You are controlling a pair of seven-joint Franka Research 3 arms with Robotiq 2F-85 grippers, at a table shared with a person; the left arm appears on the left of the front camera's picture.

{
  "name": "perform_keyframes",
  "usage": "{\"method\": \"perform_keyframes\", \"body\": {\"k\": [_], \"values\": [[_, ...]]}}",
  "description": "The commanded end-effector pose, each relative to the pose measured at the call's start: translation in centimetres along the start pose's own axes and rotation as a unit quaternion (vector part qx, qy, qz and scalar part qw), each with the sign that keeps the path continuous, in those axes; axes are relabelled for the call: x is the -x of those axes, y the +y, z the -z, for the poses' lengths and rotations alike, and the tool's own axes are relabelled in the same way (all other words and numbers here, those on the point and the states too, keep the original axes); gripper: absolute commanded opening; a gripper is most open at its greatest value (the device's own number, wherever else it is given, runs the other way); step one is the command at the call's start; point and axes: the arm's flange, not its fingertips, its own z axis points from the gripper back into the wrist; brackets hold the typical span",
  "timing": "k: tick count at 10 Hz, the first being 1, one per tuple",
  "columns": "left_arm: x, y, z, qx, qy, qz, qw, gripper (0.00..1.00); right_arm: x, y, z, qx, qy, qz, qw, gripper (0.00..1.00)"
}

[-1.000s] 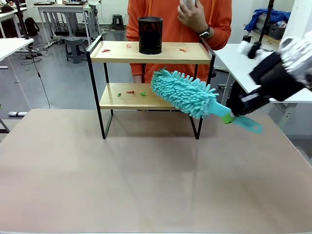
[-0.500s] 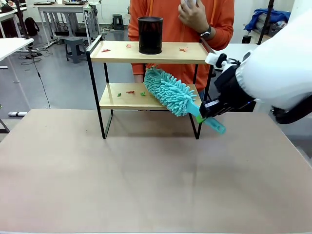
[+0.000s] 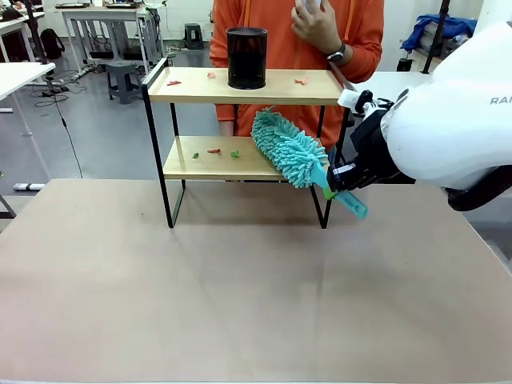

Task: Clean the shelf.
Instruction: Clean the specific tier of the Shelf with the Duster once objects are removed.

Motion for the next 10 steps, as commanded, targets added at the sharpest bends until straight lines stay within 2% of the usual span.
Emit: {"method": "perform_keyframes", "body": {"k": [1,8,10], "values": [[0.2,-0.2,-0.1,0.003,0.003,0.009,1.0,1.0,-0.6,-0.9,-0.2,0.014,-0.01,0.02,1.0,0.12],[0.2,-0.2,-0.1,0.003,0.003,0.009,1.0,1.0,-3.9,1.0,3.9,0.024,-0.013,0.02,0.999,0.12],[0.2,-0.2,-0.1,0.003,0.003,0.009,1.0,1.0,-5.0,2.3,5.6,-0.016,-0.013,-0.016,1.0,0.12]]}}
